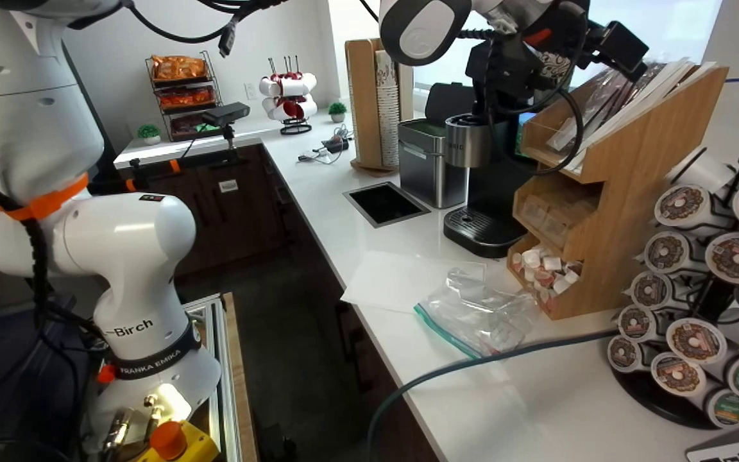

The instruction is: Take the knife out of the cup and put it in the dish rack

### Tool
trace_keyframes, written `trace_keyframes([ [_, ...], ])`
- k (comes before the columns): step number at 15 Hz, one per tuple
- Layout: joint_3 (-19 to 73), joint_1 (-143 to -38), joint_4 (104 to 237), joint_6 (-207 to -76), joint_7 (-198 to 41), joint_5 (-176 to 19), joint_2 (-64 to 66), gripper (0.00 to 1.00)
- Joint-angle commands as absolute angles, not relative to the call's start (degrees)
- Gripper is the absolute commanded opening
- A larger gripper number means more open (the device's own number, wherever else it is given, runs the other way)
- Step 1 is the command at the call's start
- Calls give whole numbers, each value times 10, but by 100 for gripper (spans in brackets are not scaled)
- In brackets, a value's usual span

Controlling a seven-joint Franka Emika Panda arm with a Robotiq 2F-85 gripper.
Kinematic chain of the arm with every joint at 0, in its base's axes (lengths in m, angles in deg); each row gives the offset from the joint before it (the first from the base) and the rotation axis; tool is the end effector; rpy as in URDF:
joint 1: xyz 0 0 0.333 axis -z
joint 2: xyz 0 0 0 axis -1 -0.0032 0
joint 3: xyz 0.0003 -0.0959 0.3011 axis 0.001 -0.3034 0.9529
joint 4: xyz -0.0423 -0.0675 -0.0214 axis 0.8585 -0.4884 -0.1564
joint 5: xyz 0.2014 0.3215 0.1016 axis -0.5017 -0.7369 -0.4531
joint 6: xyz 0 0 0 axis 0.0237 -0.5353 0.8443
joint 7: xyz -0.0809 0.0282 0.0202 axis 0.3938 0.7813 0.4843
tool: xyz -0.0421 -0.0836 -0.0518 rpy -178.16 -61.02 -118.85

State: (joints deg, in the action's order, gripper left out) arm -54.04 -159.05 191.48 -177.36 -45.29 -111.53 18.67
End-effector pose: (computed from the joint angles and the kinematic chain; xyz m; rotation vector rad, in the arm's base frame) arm 0.5677 -0.2014 0.5785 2.6871 -0.3543 1.5170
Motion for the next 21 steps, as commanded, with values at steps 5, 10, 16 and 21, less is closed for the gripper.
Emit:
trace_keyframes([
  [5, -427, -1451, 1886, -1704, -561, -1014, 178, 100],
  [10, -368, -1382, 1861, -1653, -597, -976, 162, 100],
  [16, -211, -1228, 1847, -1602, -667, -889, 175, 100],
  [21, -189, -1210, 1845, -1572, -704, -839, 193, 100],
])
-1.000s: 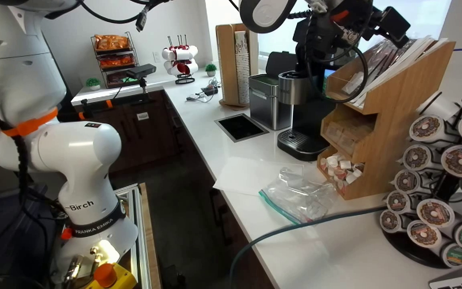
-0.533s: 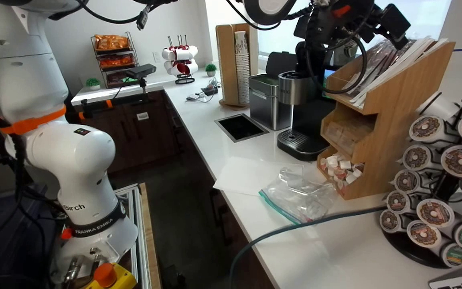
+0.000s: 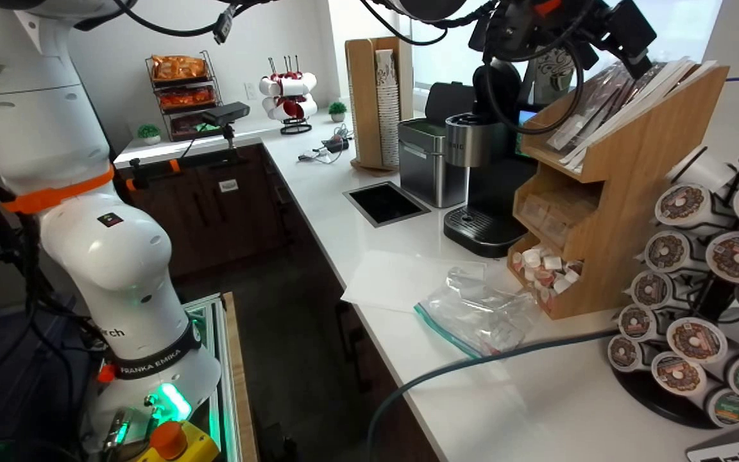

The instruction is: Take the knife out of the cup and put it in the dish rack

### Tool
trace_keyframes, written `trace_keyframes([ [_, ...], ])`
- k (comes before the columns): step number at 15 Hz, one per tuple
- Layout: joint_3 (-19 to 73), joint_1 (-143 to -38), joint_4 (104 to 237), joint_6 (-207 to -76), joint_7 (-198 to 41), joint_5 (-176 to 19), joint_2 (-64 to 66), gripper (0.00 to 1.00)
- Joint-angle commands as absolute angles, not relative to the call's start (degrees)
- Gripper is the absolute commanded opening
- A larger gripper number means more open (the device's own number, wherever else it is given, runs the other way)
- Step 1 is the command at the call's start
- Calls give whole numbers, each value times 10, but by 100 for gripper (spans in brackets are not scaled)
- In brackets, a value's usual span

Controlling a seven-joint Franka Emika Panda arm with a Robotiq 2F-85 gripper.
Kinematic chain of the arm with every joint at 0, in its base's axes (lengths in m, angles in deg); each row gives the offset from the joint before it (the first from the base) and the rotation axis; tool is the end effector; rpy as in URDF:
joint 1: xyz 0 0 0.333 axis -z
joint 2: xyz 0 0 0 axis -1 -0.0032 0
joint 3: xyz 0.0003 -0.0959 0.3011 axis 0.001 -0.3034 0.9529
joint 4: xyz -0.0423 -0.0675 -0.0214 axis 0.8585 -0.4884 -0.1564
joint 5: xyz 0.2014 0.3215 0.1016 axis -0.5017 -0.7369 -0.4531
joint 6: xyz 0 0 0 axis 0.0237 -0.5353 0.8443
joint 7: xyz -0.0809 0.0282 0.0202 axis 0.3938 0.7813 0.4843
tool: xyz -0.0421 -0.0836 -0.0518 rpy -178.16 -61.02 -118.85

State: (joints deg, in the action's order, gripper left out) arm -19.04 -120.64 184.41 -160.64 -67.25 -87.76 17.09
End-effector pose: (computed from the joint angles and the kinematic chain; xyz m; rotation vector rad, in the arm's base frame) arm 0.5794 -0.2037 0.6073 2.7601 -0.4126 1.2058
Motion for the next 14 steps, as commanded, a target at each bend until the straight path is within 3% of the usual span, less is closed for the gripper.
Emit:
trace_keyframes([
  [1, -187, -1211, 1847, -1566, -710, -831, 199, 100],
  [12, -154, -1206, 1858, -1519, -756, -756, 251, 100],
  [13, -49, -1095, 1857, -1517, -737, -782, 242, 100],
  [14, -26, -1074, 1859, -1517, -737, -782, 244, 100],
])
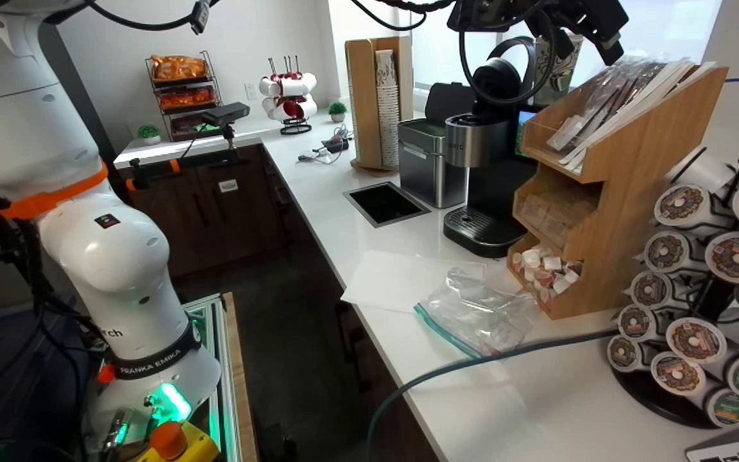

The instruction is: Take the knife out of the cup and put it in the dish rack

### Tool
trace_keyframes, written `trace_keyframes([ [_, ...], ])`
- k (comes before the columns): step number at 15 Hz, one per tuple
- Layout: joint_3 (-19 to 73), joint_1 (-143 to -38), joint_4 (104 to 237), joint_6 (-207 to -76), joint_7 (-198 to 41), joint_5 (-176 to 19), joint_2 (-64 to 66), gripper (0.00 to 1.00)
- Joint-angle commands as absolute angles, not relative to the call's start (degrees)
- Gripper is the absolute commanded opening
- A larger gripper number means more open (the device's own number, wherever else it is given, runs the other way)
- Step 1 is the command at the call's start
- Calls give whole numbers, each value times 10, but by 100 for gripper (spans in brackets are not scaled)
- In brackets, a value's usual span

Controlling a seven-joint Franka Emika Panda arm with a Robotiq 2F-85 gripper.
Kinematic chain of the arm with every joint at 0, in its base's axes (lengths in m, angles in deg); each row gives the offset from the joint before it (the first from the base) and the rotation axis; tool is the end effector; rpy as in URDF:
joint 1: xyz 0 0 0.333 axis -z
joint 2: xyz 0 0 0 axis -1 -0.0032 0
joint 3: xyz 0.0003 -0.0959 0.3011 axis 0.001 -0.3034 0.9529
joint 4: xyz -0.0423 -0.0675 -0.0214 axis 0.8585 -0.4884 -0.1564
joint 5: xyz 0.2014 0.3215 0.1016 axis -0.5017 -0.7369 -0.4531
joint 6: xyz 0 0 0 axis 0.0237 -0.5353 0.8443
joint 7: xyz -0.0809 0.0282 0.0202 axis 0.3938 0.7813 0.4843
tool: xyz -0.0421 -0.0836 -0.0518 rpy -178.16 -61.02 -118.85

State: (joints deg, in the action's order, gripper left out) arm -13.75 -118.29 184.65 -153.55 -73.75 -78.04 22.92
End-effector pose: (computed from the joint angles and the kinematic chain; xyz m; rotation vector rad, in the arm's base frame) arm 0.5634 -0.1826 0.6308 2.8064 -0.3837 1.1269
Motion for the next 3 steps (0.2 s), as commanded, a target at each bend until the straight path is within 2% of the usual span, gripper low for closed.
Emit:
trace_keyframes([
  [1, 1, -1039, 1845, -1532, -720, -807, 220, 100],
  [3, 61, -980, 1844, -1532, -720, -809, 220, 100],
])
